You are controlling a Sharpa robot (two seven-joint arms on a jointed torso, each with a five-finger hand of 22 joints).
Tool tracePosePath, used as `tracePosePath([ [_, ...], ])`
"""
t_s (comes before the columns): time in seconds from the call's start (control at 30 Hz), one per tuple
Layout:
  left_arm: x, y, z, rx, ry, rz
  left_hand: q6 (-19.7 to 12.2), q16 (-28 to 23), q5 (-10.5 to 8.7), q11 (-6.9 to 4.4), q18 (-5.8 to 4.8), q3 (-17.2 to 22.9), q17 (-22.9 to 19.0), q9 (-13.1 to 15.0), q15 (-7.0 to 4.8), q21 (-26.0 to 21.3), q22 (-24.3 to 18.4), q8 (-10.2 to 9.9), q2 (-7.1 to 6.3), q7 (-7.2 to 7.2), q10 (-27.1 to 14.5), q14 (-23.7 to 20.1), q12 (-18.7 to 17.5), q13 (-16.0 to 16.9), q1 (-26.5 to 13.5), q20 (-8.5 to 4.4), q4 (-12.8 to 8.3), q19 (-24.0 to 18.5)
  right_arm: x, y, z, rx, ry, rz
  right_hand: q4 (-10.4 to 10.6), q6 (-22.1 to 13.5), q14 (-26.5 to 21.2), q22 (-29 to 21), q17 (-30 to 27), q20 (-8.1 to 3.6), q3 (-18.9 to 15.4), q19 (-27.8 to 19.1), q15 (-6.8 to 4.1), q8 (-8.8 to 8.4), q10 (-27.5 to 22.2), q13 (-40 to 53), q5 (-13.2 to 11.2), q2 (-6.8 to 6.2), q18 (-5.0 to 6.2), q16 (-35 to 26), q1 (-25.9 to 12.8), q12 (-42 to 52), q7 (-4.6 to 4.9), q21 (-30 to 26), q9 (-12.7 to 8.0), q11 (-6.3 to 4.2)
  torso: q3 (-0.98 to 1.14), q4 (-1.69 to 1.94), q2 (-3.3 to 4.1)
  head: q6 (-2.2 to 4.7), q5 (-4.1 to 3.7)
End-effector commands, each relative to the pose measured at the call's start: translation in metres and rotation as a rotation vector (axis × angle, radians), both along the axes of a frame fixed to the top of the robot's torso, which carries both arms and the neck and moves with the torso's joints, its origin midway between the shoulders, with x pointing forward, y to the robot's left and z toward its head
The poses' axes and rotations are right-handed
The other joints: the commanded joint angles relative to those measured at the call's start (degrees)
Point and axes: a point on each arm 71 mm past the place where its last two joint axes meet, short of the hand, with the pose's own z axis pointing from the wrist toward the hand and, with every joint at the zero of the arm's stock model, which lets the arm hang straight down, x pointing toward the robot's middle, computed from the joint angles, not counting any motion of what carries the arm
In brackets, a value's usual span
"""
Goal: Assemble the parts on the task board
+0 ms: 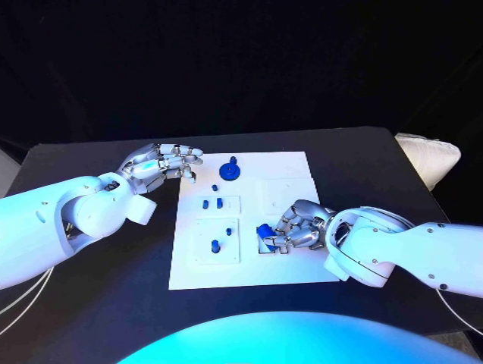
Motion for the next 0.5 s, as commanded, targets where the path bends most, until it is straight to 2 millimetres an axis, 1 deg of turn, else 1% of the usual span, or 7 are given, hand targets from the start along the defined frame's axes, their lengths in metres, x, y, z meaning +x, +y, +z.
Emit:
tracePosePath([
  [0.03,-0.0011,-0.0021,0.0007,-0.016,0.003,-0.016,-0.3,-0.4,0.34,0.24,0.75,-0.2,0.0,-0.1,0.11,-0.4,-0.1,0.3,0.47,-0.02,0.0,0.1,-0.3,-0.1,-0.1,-0.01,0.2,0.5,0.0006,-0.0009,-0.0026,-0.034,-0.007,0.004,-0.1,1.7,5.3,0.1,11.9,-0.23,-0.4,0.3,-0.56,0.27,4.5,13.2,-0.4,0.05,-1.13,0.2,-0.6,0.2,-1.51,0.2,-0.1,-0.32,0.00,-0.04,0.01,0.01,-0.01],
  [0.23,-0.0013,-0.0023,0.0007,-0.016,0.005,-0.018,-0.3,-0.4,0.34,0.24,0.75,-0.2,0.0,-0.1,0.11,-0.4,-0.1,0.3,0.47,-0.02,0.0,0.1,-0.3,-0.1,-0.1,-0.01,0.2,0.5,0.0021,0.0031,-0.0023,-0.038,-0.029,0.011,-0.1,2.0,5.3,0.2,12.0,-0.30,-0.7,0.4,-0.63,0.50,4.5,13.2,-1.2,0.42,-1.14,0.2,-2.5,0.2,-1.61,0.2,-0.1,-0.41,0.02,0.03,0.02,0.01,-0.10],
  [0.3,-0.0014,-0.0022,0.0007,-0.016,0.005,-0.018,-0.3,-0.4,0.34,0.24,0.75,-0.2,0.0,-0.1,0.11,-0.4,-0.1,0.3,0.47,-0.02,0.0,0.1,-0.3,-0.1,-0.1,-0.01,0.2,0.5,0.0020,0.0050,-0.0023,-0.038,-0.031,0.019,-0.1,2.0,5.3,0.3,12.0,-0.34,-1.1,0.4,-0.68,0.63,4.5,13.2,-2.9,0.52,-1.15,0.2,-3.6,0.1,-1.69,0.2,-0.1,-0.47,0.01,0.03,0.02,0.01,-0.16],
  [0.37,-0.0014,-0.0021,0.0007,-0.016,0.005,-0.018,-0.3,-0.4,0.34,0.24,0.75,-0.2,0.0,-0.1,0.11,-0.4,-0.1,0.3,0.47,-0.02,0.0,0.1,-0.3,-0.1,-0.1,-0.01,0.2,0.5,0.0017,0.0065,-0.0022,-0.038,-0.032,0.029,-0.1,2.0,5.3,0.3,12.1,-0.35,-1.4,0.4,-0.69,0.68,4.5,13.1,-3.4,0.49,-1.14,0.2,-4.2,0.1,-1.70,0.1,-0.1,-0.48,-0.01,0.02,0.03,0.01,-0.17],
  [0.43,-0.0015,-0.0020,0.0007,-0.015,0.006,-0.018,-0.3,-0.4,0.34,0.25,0.75,-0.2,0.0,-0.1,0.12,-0.5,-0.1,0.4,0.47,-0.02,0.0,0.1,-0.3,-0.1,-0.2,0.00,0.3,0.5,0.0012,0.0078,-0.0022,-0.039,-0.031,0.041,0.0,1.9,5.3,0.3,12.1,-0.36,-2.3,0.4,-0.70,0.79,4.4,13.1,-4.3,0.18,-1.14,0.2,-5.5,0.0,-1.72,0.1,-0.1,-0.49,-0.03,0.01,0.02,0.01,-0.18],
  [0.47,-0.0015,-0.0019,0.0007,-0.015,0.006,-0.018,-0.3,-0.4,0.34,0.25,0.75,-0.2,0.0,-0.1,0.12,-0.5,-0.1,0.4,0.47,-0.02,0.0,0.1,-0.3,-0.1,-0.2,0.00,0.3,0.5,0.0009,0.0084,-0.0022,-0.039,-0.031,0.048,0.0,1.9,5.3,0.3,12.1,-0.38,-3.6,0.4,-0.72,0.92,4.4,13.0,-3.9,-0.14,-1.14,0.2,-7.1,-0.1,-1.75,0.0,0.0,-0.51,-0.03,-0.01,0.02,0.01,-0.17],
  [0.5,-0.0015,-0.0019,0.0007,-0.015,0.006,-0.018,-0.3,-0.4,0.34,0.25,0.75,-0.2,0.0,-0.1,0.12,-0.5,-0.1,0.4,0.47,-0.02,0.0,0.1,-0.3,-0.1,-0.2,0.00,0.3,0.5,0.0007,0.0088,-0.0021,-0.039,-0.032,0.054,0.0,1.8,5.3,0.4,12.2,-0.39,-4.7,0.4,-0.73,1.03,4.3,13.0,-4.5,-0.20,-1.13,0.2,-8.1,-0.2,-1.77,-0.1,0.0,-0.52,-0.03,-0.01,0.02,0.01,-0.16],
])
